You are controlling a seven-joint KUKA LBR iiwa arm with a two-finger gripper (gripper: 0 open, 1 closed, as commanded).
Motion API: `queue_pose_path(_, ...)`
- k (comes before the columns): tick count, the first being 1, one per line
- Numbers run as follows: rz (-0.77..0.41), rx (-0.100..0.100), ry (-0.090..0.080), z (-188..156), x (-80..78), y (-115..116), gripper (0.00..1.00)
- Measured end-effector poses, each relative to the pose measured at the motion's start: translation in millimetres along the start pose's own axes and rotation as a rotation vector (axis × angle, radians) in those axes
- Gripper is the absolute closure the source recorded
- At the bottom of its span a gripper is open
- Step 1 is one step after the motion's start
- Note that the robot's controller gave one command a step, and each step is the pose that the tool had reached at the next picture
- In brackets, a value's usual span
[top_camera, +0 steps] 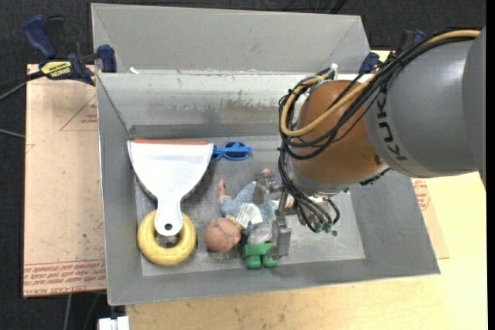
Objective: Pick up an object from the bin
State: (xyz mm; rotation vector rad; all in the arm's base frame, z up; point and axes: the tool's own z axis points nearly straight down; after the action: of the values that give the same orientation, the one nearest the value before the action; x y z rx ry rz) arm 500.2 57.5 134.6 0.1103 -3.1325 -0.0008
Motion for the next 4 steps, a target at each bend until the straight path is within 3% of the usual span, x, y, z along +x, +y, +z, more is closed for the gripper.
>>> queue_pose_path(1,-0.053,-0.001,-0.025,-5.2,-9.4,20.8,0.0)
queue_pose_path(2,-0.229,-0.002,-0.006,54.1,-6.9,57.8,1.0)
queue_pose_path(3,-0.229,-0.002,-0.006,54.1,-6.9,57.8,1.0)
queue_pose_path(4,-0.22,-0.001,0.005,15.9,-2.3,53.3,1.0)
